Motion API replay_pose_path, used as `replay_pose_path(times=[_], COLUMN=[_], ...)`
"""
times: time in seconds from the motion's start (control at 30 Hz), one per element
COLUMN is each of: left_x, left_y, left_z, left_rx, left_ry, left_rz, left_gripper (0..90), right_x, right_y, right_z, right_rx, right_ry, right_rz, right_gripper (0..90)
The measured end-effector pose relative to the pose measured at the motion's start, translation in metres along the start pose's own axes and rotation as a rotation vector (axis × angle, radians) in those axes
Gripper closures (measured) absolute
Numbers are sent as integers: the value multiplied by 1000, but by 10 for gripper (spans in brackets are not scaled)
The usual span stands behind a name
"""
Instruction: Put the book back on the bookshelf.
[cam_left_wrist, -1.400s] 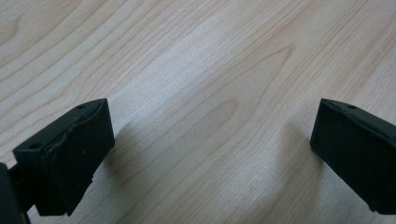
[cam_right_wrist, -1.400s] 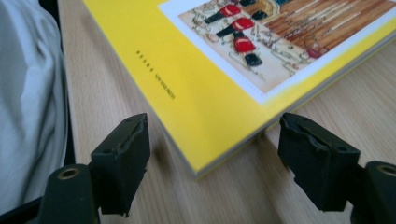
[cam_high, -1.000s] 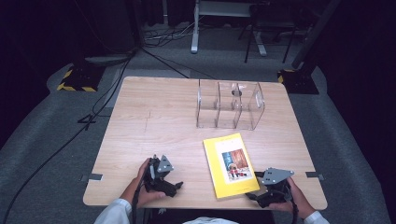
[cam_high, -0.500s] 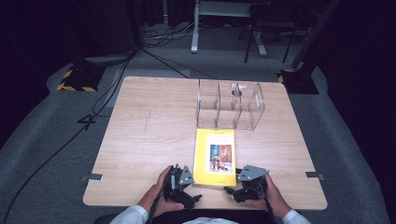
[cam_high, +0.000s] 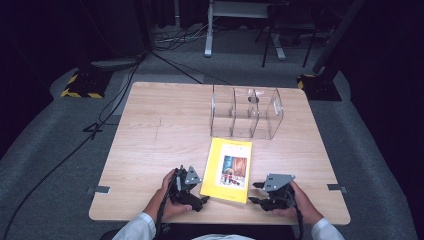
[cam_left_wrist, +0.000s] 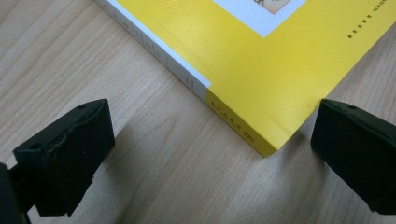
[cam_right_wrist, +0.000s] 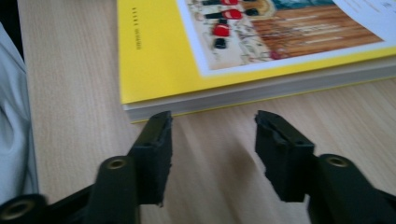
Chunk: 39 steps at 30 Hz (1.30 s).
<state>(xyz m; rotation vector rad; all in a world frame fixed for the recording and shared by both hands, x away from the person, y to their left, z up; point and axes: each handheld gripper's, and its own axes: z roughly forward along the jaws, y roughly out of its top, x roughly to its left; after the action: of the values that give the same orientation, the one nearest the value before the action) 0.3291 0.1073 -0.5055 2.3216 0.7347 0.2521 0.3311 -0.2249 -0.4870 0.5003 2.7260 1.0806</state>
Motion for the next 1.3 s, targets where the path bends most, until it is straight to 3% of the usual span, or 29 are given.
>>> replay_pose_path(times=[0.07,0.17,0.27,0.47,0.63,0.87,1.3], left_x=[0,3,6,12,18,23,21], left_y=[0,-2,-4,-8,-11,-14,-14], left_z=[0,-2,-4,-7,-10,-13,-13], left_rx=[-1,0,-2,-1,-2,0,-6], left_ry=[1,-1,1,19,33,55,68], left_rz=[4,4,3,-16,-33,-55,-55], left_gripper=[6,6,6,6,6,7,9], right_x=[-8,-26,-33,-41,-39,-34,-30], right_y=[0,7,16,30,29,37,40], right_z=[-4,-3,12,21,24,29,28], right_rx=[-2,39,110,152,114,136,68], right_ry=[3,-67,-78,-60,-12,-25,3], right_rz=[7,34,35,37,44,16,16], right_gripper=[488,557,576,621,640,617,641])
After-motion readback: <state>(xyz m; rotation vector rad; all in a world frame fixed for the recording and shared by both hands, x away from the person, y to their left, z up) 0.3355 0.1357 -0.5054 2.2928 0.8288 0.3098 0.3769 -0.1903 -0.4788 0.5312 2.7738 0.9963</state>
